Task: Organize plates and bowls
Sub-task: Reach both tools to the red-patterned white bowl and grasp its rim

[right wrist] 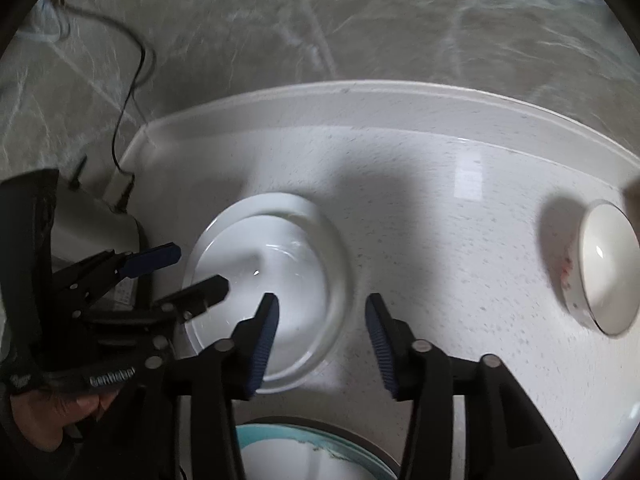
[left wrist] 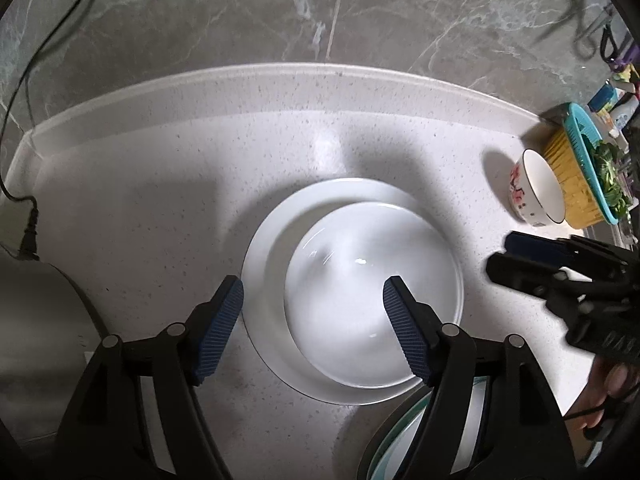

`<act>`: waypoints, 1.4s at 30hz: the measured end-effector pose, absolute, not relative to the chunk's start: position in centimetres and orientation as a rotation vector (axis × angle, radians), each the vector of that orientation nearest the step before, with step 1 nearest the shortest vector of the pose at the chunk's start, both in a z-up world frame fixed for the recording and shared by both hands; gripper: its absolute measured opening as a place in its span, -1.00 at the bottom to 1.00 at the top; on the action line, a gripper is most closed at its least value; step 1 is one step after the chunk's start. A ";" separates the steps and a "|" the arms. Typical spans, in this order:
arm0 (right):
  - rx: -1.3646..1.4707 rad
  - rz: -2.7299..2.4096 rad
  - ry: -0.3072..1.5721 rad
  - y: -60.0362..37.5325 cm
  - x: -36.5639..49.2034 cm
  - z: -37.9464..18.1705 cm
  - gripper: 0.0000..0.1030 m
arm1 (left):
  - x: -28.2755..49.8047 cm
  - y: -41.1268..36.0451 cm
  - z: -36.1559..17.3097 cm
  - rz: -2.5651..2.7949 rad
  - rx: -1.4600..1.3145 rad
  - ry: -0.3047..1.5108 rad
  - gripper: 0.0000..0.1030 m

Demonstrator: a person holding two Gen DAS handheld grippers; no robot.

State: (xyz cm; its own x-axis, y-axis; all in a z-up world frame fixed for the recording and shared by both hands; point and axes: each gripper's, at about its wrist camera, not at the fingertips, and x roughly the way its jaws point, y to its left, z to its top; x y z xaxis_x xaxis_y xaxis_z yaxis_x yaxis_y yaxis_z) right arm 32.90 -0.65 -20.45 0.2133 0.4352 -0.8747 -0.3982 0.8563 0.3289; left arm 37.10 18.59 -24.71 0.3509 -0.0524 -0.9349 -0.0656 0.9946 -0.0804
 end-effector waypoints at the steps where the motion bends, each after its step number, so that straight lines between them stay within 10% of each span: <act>1: 0.053 0.571 1.220 -1.3 32.9 -20.2 -0.03 | 37.1 18.3 -24.3 0.008 -0.102 1.207 0.38; 22: 0.551 0.146 1.057 -27.7 33.6 -19.7 0.07 | 47.5 1.4 -20.2 -0.291 0.177 1.240 0.38; 42: 0.484 0.069 1.208 -27.0 39.1 -23.6 0.07 | 56.8 -7.7 -31.8 -0.338 0.162 1.362 0.37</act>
State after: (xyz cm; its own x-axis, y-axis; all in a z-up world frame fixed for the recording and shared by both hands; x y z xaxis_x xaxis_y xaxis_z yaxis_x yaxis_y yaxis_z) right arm 39.11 -26.97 -23.61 0.3663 0.3046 -0.8792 0.2021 0.8963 0.3947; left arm 56.84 -7.72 -31.80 0.1687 -0.1431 -0.9752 0.3290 0.9408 -0.0811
